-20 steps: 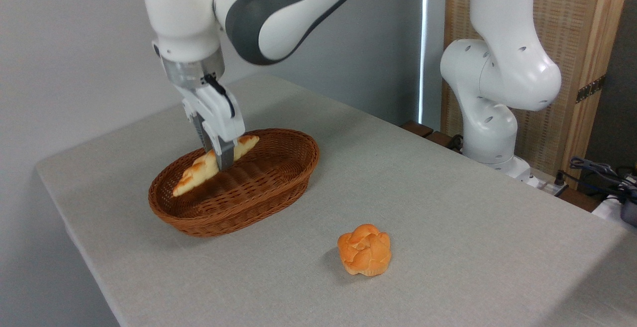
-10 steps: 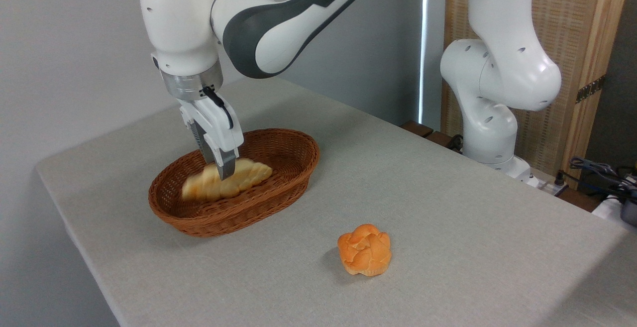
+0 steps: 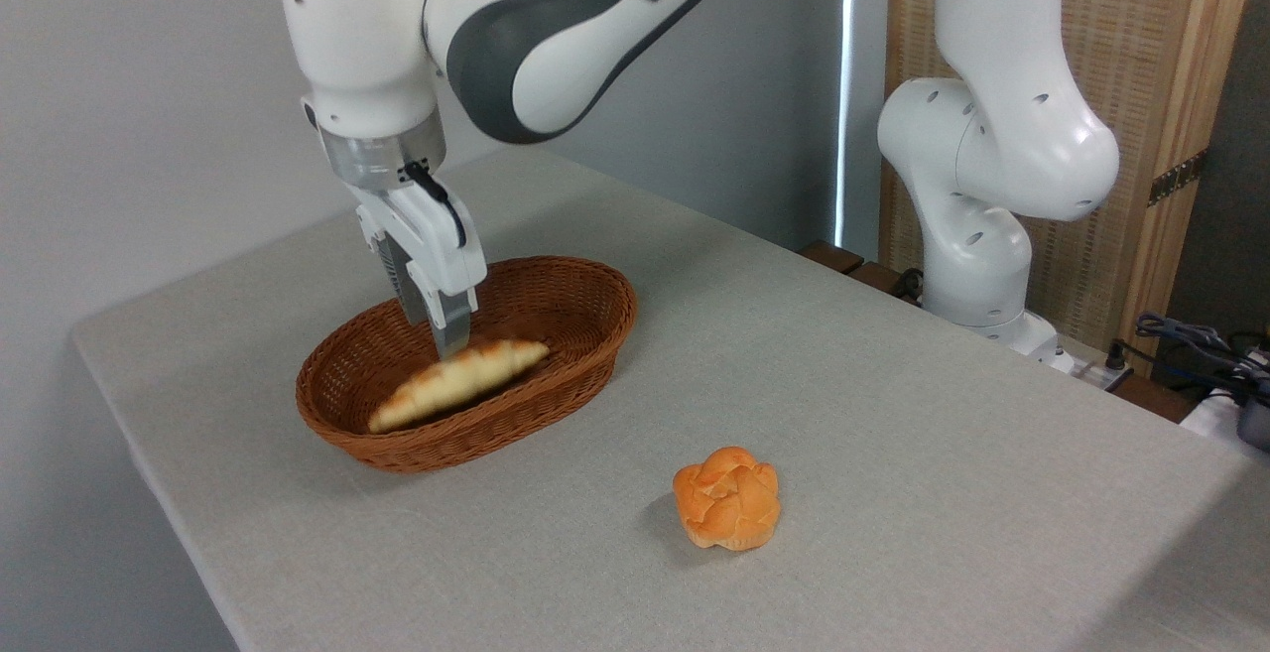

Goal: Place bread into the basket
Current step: 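Lower the loaf into the basket and open the gripper, then raise the open gripper up out of the basket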

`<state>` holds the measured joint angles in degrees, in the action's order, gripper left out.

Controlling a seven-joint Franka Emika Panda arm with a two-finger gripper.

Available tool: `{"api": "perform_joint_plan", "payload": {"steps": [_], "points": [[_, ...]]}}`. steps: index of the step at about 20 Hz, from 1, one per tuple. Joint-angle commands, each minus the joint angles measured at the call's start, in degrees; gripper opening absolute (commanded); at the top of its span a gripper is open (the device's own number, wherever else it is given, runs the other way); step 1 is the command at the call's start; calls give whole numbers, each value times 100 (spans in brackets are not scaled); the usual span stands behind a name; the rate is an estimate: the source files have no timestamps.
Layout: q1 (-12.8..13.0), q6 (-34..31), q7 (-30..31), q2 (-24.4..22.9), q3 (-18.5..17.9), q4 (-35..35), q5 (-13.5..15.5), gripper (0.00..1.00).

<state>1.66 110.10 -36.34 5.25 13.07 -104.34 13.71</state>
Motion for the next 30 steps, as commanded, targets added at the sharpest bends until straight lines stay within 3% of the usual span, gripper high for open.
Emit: {"api": "perform_joint_plan", "payload": {"steps": [1, 6, 10, 12, 14, 21, 30], "points": [[-17, -523, -48, -217, -94, 220, -473, 100], [-25, -973, -92, -296, -137, 484, -1168, 100], [53, -1008, -154, -481, -611, 625, -1195, 100], [333, -1017, -127, -507, -1006, 643, -1222, 100], [405, -1122, -118, -516, -1226, 643, -1230, 100], [344, -1325, -83, -507, -1245, 959, -1547, 100], [344, -1562, -57, -507, -1263, 985, -1468, 100]]}}
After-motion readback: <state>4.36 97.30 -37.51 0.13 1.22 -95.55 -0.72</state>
